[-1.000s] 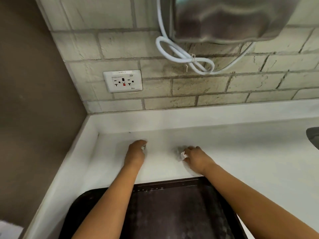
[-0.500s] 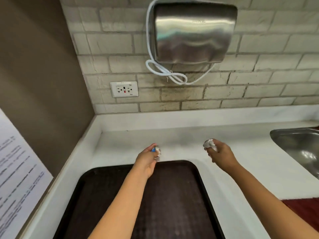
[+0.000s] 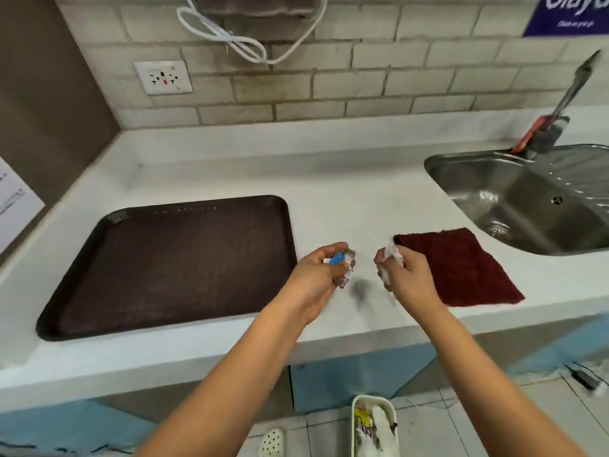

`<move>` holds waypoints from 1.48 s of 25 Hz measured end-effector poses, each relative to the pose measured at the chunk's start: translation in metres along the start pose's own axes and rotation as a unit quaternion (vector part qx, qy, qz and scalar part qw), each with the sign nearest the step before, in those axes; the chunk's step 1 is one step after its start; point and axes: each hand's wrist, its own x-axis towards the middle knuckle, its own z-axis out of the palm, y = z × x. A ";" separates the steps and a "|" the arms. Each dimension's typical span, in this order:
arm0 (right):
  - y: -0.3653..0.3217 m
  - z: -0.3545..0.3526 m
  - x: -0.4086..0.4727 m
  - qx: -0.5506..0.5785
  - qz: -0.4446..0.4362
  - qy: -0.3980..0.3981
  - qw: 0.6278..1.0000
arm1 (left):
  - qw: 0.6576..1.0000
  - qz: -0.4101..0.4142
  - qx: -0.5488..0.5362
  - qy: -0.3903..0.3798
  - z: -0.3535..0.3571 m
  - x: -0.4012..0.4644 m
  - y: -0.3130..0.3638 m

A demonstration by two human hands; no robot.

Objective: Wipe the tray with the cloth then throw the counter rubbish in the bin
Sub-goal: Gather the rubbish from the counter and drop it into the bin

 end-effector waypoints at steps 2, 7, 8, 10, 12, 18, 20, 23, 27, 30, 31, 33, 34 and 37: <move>0.025 -0.028 -0.035 0.011 0.010 0.001 1.000 | 0.999 -0.036 0.025 -0.002 0.022 -0.026 -0.044; 0.120 -0.063 -0.127 0.035 0.127 0.023 0.991 | 0.982 -0.174 0.061 0.051 0.038 -0.073 -0.164; 0.140 -0.064 -0.142 0.043 0.166 0.030 0.985 | 0.976 -0.199 0.053 0.067 0.035 -0.079 -0.181; 0.175 -0.068 -0.169 0.070 0.253 0.052 0.963 | 0.963 -0.247 0.044 0.098 0.029 -0.088 -0.216; 0.208 -0.074 -0.188 0.092 0.344 0.094 0.930 | 0.950 -0.285 0.056 0.110 0.024 -0.087 -0.245; 0.271 -0.072 -0.207 0.091 0.480 0.095 0.867 | 0.932 -0.330 0.086 0.127 0.013 -0.032 -0.316; 0.292 -0.066 -0.207 0.075 0.472 0.073 0.875 | 0.926 -0.349 0.072 0.125 0.011 -0.017 -0.344; 0.349 -0.057 -0.210 0.053 0.477 0.072 0.875 | 0.913 -0.383 0.084 0.110 -0.003 0.008 -0.399; 0.416 -0.045 -0.222 0.008 0.495 0.036 0.868 | 0.894 -0.415 0.120 0.115 -0.025 0.038 -0.460; 0.459 -0.032 -0.230 -0.005 0.520 0.042 0.853 | 0.894 -0.417 0.120 0.115 -0.032 0.060 -0.499; 0.473 -0.028 -0.233 -0.014 0.520 0.041 0.853 | 0.895 -0.409 0.131 0.125 -0.033 0.067 -0.510; 0.499 -0.019 -0.239 -0.049 0.509 0.023 0.859 | 0.896 -0.392 0.155 0.143 -0.034 0.079 -0.529; 0.509 -0.016 -0.241 -0.071 0.500 0.011 0.863 | 0.895 -0.385 0.171 0.146 -0.035 0.087 -0.538; 0.546 -0.005 -0.241 -0.091 0.489 -0.001 0.868 | 0.889 -0.378 0.216 0.141 -0.037 0.115 -0.570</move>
